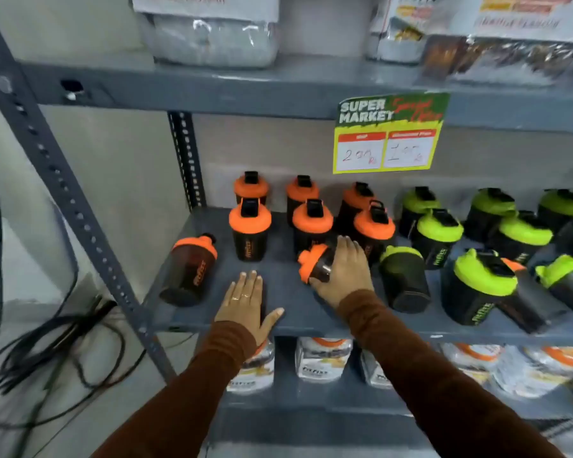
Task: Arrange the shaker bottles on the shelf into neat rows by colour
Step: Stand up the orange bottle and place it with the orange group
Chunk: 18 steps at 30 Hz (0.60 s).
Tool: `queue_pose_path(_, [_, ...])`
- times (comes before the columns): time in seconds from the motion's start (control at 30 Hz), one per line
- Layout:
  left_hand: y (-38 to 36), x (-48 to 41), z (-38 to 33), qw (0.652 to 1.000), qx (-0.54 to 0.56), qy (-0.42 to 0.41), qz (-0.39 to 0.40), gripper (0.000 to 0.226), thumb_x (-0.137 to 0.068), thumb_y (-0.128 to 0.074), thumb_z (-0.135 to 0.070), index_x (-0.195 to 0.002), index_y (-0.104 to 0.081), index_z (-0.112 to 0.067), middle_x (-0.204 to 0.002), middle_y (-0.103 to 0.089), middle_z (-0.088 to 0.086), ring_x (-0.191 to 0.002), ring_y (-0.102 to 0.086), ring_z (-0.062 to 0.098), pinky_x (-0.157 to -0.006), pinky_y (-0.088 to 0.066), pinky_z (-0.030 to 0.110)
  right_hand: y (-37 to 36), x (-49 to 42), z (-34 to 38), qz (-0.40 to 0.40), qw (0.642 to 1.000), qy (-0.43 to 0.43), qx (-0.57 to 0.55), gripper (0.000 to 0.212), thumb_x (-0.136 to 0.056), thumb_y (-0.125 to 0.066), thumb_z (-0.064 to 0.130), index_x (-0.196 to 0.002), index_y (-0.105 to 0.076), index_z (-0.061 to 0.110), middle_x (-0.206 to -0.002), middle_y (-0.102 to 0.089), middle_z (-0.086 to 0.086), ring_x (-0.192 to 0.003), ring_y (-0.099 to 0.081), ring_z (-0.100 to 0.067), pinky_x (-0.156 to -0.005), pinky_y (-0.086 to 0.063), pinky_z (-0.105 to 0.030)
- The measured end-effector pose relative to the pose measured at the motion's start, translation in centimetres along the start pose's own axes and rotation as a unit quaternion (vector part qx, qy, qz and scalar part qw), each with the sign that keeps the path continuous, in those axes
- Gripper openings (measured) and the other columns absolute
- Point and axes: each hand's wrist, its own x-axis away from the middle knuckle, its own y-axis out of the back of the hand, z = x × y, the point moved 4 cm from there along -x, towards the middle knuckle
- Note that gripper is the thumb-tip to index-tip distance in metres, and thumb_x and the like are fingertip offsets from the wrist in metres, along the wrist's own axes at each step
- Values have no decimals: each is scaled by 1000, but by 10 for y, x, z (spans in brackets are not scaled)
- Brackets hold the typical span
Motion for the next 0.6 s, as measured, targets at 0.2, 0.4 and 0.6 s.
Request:
queue_pose_path(0.2, [-12,-5,12,997,-25,-3,75,148,-22,33,-86,-143,-1,-8,-155,2,9,-142,3,22,-115,3,34,-17,-18,-5,147,982,-96,70,92,-67,-71,37,-136,-19,3,-139,-37,-21,-126,-38,-39,-108,-28,-50])
queue_pose_path(0.4, [-13,-11,12,995,-43,-10,91,147,-23,28,-88,-143,1,-9,-155,3,8,-142,3,21,-114,4,31,-19,-14,-9,71,993,-56,75,77,-60,-75,35,-121,-38,5,-126,-47,-17,-116,-42,-37,-95,-39,-45])
queue_pose_path(0.6, [-11,-9,11,995,-54,-1,84,144,-26,27,-88,-143,2,-9,-155,2,8,-142,2,20,-113,5,29,-24,-7,-15,-11,985,-29,-172,79,-41,-71,41,-113,-53,12,-110,-59,-12,-104,-53,-32,-91,-42,-39])
